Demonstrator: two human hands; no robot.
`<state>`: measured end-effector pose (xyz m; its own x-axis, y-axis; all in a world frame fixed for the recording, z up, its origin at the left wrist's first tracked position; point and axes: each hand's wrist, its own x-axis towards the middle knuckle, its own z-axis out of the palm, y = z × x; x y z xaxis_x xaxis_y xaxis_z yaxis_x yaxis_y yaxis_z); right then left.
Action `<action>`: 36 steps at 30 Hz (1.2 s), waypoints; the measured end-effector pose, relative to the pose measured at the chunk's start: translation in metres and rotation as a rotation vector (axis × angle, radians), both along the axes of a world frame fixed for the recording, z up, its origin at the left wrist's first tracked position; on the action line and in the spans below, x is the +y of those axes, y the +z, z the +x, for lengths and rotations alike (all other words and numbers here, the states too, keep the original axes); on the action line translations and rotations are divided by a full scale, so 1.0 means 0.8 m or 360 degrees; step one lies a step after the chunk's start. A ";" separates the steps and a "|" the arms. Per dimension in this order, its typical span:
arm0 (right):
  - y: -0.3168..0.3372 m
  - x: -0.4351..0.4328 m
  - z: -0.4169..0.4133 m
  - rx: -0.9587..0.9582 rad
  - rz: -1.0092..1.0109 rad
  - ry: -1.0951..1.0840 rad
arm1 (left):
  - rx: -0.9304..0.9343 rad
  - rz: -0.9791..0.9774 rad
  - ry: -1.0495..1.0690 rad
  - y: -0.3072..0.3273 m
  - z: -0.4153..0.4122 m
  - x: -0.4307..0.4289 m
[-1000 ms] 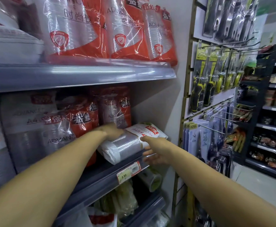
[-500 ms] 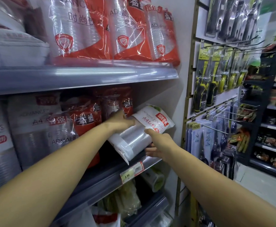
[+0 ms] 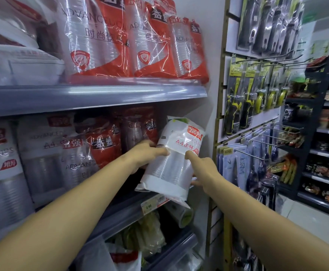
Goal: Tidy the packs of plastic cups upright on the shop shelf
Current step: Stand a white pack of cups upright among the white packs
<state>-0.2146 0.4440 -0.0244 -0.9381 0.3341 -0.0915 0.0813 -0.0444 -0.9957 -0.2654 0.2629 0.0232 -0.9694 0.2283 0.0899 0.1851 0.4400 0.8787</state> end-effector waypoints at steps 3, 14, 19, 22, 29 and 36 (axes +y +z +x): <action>-0.004 0.007 0.009 0.0051 0.0053 0.0012 | -0.0010 0.0115 -0.0073 -0.014 0.011 -0.002; -0.012 -0.003 0.052 0.0321 0.0296 0.0261 | 0.0269 0.0290 0.0121 -0.049 0.097 -0.032; -0.011 -0.049 0.082 0.0470 0.0398 0.0447 | 0.0449 0.0280 0.0352 -0.064 0.148 -0.082; -0.005 -0.090 0.091 0.0530 0.0428 0.0571 | 0.0497 0.0295 0.0501 -0.071 0.170 -0.123; 0.011 -0.177 0.089 0.0594 0.0506 0.0783 | 0.0574 0.0325 0.0781 -0.065 0.204 -0.204; 0.031 -0.241 0.089 0.0693 0.0444 0.0940 | 0.0638 0.0354 0.0976 -0.050 0.224 -0.259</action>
<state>-0.1431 0.2514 0.0006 -0.8997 -0.2750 0.3391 -0.3866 0.1411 -0.9114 -0.0863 0.0554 -0.0171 -0.8002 -0.4048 0.4425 0.2883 0.3874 0.8757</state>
